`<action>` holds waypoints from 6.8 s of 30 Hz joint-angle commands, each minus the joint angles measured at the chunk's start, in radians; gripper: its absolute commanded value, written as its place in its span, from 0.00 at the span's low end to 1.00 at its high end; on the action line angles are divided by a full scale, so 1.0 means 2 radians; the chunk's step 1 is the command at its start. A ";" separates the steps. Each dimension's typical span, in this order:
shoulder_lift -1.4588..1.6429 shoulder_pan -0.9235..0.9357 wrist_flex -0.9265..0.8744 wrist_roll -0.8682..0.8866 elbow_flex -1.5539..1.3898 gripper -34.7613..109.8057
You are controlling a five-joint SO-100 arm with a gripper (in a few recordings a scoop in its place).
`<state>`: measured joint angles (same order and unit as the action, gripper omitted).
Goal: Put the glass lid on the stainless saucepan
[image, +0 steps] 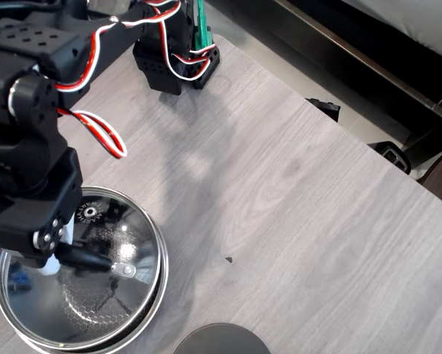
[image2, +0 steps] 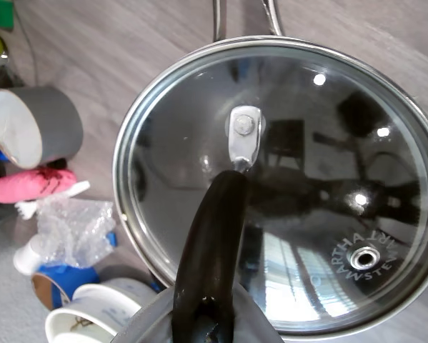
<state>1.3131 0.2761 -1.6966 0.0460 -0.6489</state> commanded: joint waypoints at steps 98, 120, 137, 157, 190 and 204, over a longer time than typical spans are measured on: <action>-0.068 -0.008 -0.046 -0.003 0.103 0.35; 0.221 -0.036 -0.041 -0.005 -0.186 0.39; 1.012 -0.160 0.202 -0.025 -1.037 0.24; 1.012 -0.171 0.225 -0.023 -1.222 0.24; 1.012 -0.171 0.225 -0.023 -1.222 0.24; 1.012 -0.171 0.225 -0.023 -1.222 0.24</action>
<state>3.3073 -0.0675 -1.2441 0.0031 -3.0833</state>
